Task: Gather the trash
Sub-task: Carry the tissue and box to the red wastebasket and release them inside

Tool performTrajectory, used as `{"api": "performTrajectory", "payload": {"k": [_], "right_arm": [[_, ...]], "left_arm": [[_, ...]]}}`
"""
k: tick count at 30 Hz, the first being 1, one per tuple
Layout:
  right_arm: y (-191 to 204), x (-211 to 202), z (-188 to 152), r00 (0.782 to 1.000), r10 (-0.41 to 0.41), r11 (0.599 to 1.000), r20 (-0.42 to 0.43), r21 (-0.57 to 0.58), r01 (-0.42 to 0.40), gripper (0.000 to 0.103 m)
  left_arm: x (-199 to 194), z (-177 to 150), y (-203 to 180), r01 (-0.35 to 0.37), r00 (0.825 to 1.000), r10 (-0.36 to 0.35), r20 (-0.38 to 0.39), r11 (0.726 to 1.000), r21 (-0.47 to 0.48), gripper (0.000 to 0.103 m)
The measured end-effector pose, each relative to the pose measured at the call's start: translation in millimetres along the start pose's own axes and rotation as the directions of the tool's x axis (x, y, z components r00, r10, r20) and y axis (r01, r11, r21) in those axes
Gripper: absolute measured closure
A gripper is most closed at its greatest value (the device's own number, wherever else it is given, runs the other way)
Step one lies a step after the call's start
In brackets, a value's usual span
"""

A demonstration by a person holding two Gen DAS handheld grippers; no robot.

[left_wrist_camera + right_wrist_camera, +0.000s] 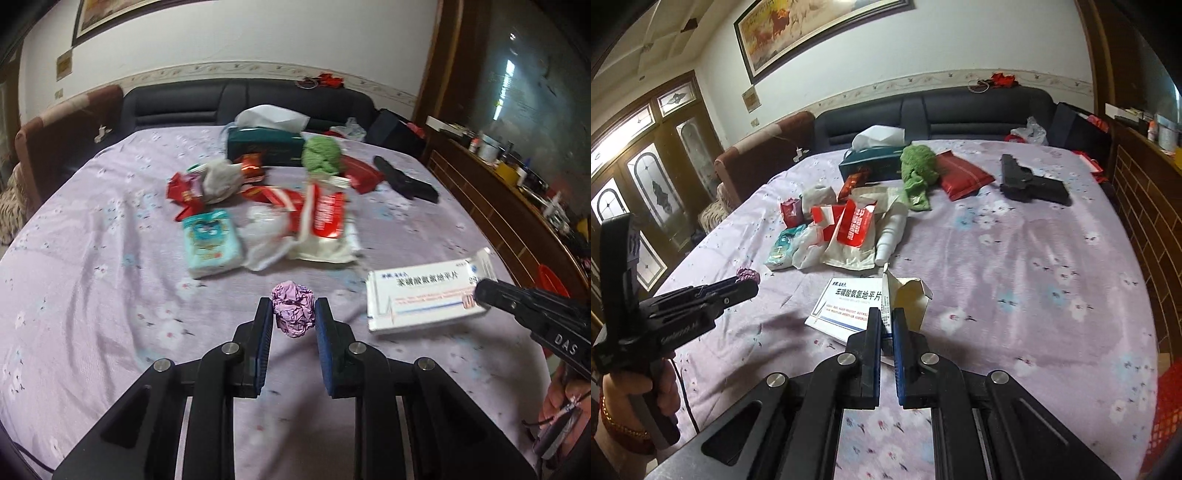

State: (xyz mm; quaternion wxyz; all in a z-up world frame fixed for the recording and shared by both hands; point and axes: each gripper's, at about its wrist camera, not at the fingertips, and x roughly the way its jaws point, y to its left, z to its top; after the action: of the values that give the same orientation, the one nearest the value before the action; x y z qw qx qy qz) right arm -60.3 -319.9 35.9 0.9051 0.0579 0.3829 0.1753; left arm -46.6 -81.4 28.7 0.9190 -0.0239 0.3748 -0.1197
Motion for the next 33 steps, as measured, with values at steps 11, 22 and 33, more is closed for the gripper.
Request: {"api": "performTrajectory", "payload": {"k": [11,22,33], "right_arm": [[-29.1,-44.6,-4.0,0.997,-0.051,0.997,0.065,0.057,0.047,0.097],[-49.0,-75.1,-7.8,0.991,-0.084,0.993,0.102,0.09,0.075,0.097],[-64.5,-104.8,-7.4,0.982,-0.138,0.986,0.133,0.111,0.123,0.097]], "left_arm": [[-16.1,1.2,-36.8,0.031,0.999,-0.032,0.022,0.998,0.059,0.082],[-25.0,4.9,-60.7,0.043,0.998,-0.047,0.037,0.993,0.106,0.082],[-26.4,14.8,-92.0,0.083,0.995,-0.092,0.047,0.983,0.161,0.081]]}}
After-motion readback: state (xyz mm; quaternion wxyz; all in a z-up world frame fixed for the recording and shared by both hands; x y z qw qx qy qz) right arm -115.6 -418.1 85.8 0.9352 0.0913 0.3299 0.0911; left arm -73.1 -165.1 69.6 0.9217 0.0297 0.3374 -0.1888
